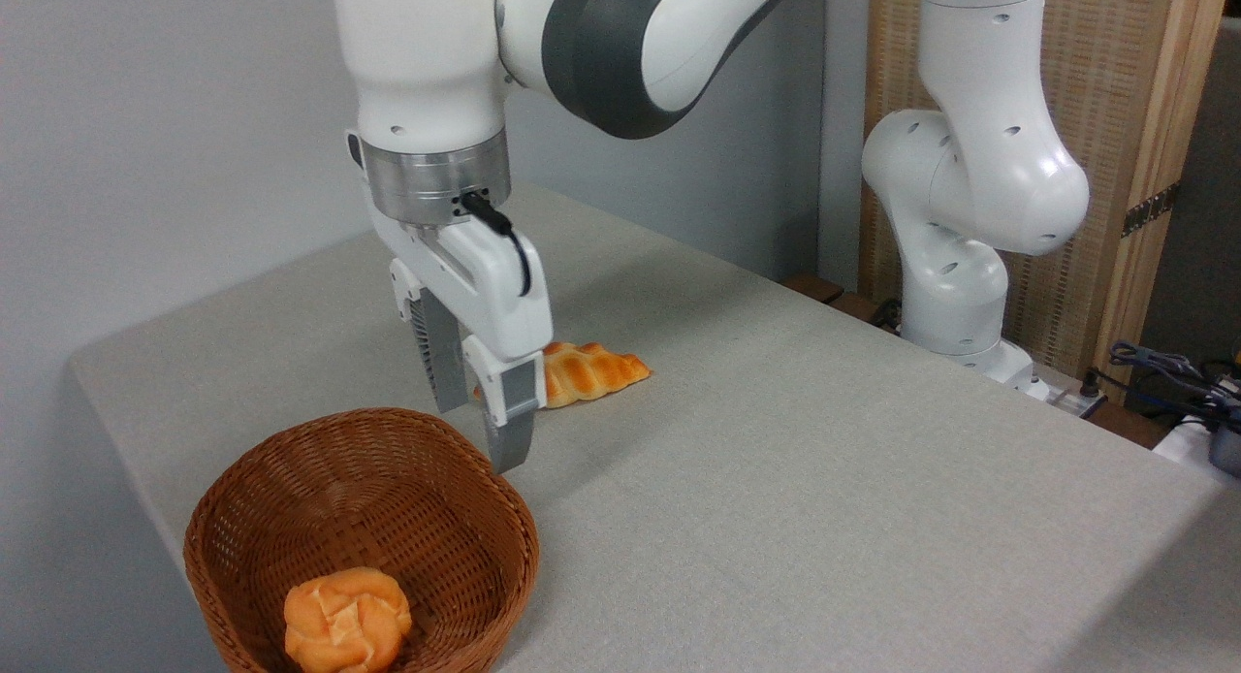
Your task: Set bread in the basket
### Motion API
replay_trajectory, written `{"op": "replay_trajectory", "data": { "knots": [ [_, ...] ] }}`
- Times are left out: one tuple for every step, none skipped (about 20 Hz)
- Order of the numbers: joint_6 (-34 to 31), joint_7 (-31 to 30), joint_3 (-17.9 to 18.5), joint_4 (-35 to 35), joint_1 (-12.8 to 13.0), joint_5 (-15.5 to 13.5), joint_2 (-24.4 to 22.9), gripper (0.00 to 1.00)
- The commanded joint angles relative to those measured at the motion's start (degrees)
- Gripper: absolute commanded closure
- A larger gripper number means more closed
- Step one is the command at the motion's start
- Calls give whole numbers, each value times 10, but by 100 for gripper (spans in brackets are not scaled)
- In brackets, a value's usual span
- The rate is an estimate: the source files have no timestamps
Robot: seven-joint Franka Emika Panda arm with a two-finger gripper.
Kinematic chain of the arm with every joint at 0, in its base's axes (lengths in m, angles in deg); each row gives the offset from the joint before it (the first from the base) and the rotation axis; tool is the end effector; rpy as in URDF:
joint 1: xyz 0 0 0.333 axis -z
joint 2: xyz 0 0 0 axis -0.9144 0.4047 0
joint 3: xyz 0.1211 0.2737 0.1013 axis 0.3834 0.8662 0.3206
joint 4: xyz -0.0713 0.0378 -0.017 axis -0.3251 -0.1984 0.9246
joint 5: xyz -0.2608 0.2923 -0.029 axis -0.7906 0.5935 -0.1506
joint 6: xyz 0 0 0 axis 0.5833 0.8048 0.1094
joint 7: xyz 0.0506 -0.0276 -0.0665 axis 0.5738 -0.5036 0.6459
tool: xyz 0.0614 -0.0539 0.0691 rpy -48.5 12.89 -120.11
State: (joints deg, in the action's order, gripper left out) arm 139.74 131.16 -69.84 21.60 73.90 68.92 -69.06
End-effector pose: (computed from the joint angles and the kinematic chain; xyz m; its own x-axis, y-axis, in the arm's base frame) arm 0.5816 -0.0114 0.5285 0.6628 -0.7390 0.1205 -0.7462 -0.6653 0.0246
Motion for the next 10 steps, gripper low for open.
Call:
{"op": "replay_trajectory", "data": {
  "knots": [
    [-39, -28, 14, -5, 4, 0, -14, 0],
    [-39, -30, 14, -5, 4, 11, -14, 0],
    [-40, -34, 14, -5, 5, 24, -14, 0],
    [-40, -44, 14, -5, 5, 36, -14, 0],
    [-40, -53, 14, -5, 5, 44, -14, 0],
    [-40, -55, 14, -5, 5, 48, -14, 0],
    [-40, -56, 14, -5, 5, 49, -14, 0],
    [-45, -56, 15, -5, 5, 48, -18, 0],
    [-51, -54, 18, -5, 4, 48, -25, 0],
    [-53, -52, 25, -5, 4, 47, -27, 0]
  ]
}}
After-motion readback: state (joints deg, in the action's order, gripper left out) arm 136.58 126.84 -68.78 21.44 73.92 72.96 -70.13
